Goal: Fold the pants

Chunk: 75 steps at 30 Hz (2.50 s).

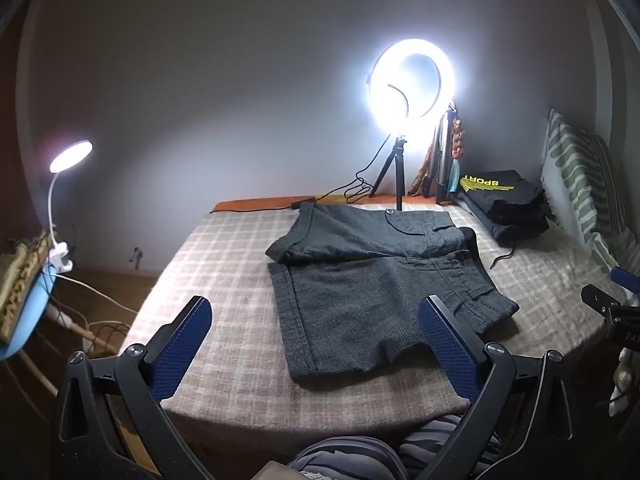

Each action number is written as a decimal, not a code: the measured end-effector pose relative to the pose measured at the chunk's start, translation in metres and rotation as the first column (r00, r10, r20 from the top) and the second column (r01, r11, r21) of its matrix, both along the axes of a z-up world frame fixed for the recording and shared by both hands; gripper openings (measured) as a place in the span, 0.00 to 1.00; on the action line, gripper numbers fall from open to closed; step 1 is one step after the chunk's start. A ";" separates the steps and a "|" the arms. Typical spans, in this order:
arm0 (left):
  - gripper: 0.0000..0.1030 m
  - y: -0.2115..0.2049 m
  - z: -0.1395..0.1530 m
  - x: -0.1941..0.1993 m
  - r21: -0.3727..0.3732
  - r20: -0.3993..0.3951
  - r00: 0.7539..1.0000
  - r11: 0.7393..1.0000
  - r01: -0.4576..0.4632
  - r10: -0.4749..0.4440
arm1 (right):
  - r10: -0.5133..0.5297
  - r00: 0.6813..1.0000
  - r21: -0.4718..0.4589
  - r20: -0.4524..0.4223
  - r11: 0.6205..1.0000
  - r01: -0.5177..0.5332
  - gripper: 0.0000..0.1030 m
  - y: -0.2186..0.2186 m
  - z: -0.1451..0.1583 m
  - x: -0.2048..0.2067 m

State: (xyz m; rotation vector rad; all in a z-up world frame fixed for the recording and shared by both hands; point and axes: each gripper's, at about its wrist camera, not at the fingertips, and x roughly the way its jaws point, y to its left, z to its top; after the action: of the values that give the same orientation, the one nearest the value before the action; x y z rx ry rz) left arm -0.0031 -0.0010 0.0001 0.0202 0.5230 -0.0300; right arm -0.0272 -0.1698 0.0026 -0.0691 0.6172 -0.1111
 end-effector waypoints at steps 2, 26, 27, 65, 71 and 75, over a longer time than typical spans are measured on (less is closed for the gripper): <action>1.00 0.001 0.000 0.000 -0.002 0.000 1.000 1.000 0.002 -0.002 | 0.000 1.000 -0.005 -0.003 1.000 0.000 1.00 0.002 0.001 0.001; 1.00 -0.001 0.000 0.000 -0.011 0.009 1.000 1.000 0.008 -0.008 | 0.003 1.000 0.000 0.001 1.000 -0.003 1.00 0.001 0.000 0.002; 1.00 -0.001 0.000 0.000 -0.012 0.009 1.000 1.000 0.007 -0.007 | 0.003 1.000 -0.001 0.002 1.000 -0.003 1.00 0.002 0.000 0.002; 1.00 0.000 -0.001 0.000 -0.012 0.015 1.000 1.000 0.006 -0.006 | 0.013 1.000 0.000 0.001 1.000 -0.013 1.00 0.010 -0.003 0.005; 1.00 0.002 -0.002 0.000 -0.011 0.016 1.000 1.000 0.009 -0.008 | 0.013 1.000 0.005 0.001 1.000 -0.013 1.00 0.009 -0.003 0.006; 1.00 0.002 -0.002 0.001 -0.012 0.015 1.000 1.000 0.010 -0.009 | 0.015 1.000 0.002 -0.001 1.000 -0.015 1.00 0.010 -0.004 0.007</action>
State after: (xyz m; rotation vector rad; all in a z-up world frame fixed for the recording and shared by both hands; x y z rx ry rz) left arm -0.0026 0.0010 -0.0022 0.0109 0.5076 -0.0423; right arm -0.0200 -0.1595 -0.0013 -0.0718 0.6176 -0.0957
